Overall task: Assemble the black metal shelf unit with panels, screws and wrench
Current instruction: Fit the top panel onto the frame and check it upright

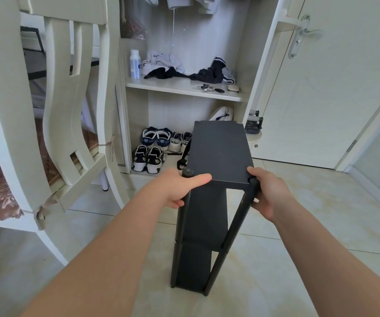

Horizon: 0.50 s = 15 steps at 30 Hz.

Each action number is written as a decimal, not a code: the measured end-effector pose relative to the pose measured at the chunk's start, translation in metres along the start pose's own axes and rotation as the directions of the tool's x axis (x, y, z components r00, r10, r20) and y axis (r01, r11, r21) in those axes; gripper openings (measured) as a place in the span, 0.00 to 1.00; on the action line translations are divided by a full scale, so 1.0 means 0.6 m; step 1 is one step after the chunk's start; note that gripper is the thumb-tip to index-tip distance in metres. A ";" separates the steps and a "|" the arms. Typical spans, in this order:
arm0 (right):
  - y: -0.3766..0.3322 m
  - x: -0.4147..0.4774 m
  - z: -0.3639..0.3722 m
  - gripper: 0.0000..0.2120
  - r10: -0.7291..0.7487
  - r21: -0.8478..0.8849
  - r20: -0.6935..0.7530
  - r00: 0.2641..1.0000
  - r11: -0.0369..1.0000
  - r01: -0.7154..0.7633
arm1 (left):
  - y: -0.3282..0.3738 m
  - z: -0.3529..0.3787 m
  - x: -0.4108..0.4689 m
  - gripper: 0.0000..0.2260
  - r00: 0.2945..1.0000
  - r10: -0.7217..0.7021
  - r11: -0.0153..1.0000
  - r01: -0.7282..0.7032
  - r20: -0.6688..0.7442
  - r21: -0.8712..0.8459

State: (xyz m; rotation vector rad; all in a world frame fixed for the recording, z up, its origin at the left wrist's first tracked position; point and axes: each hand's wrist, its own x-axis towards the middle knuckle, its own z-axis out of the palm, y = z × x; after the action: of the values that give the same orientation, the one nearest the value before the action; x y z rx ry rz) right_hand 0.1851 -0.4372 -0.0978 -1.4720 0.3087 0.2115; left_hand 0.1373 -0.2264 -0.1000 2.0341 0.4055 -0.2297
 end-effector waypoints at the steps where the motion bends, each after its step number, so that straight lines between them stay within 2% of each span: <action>1: 0.002 -0.001 0.004 0.05 0.016 -0.007 0.033 0.999 1.000 -0.015 | -0.006 -0.004 0.005 0.29 0.999 0.014 1.000 -0.015 -0.039 -0.027; 4: 0.008 -0.008 0.019 0.06 0.077 -0.046 0.169 0.983 0.996 -0.070 | -0.020 -0.012 0.021 0.29 0.974 0.029 0.982 -0.070 -0.224 -0.176; 7: 0.005 -0.014 0.021 0.10 0.157 -0.130 0.301 0.941 0.984 -0.123 | -0.018 -0.001 0.027 0.39 0.951 -0.093 0.929 -0.023 -0.293 -0.368; 8: 0.003 -0.012 0.018 0.13 0.168 -0.152 0.308 0.936 0.980 -0.126 | -0.015 0.006 0.026 0.39 0.955 -0.145 0.882 0.005 -0.260 -0.471; 10: -0.007 -0.001 0.008 0.16 0.119 -0.108 0.232 0.965 0.990 -0.097 | -0.003 0.025 0.010 0.33 0.976 -0.194 0.790 0.094 -0.101 -0.605; 13: -0.014 0.023 -0.003 0.17 -0.006 0.042 0.082 0.997 0.999 0.002 | 0.017 0.068 -0.008 0.21 0.988 -0.099 0.846 0.145 0.115 -0.513; 15: -0.010 0.030 -0.002 0.14 -0.009 0.094 0.077 0.997 0.996 0.002 | 0.026 0.090 -0.007 0.19 0.993 -0.066 0.872 0.107 0.102 -0.477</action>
State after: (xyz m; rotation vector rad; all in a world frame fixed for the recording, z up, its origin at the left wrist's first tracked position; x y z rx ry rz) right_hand 0.2037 -0.4400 -0.0981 -1.3680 0.2487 0.2457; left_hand 0.1397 -0.2815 -0.1115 1.5105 0.4524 -0.2401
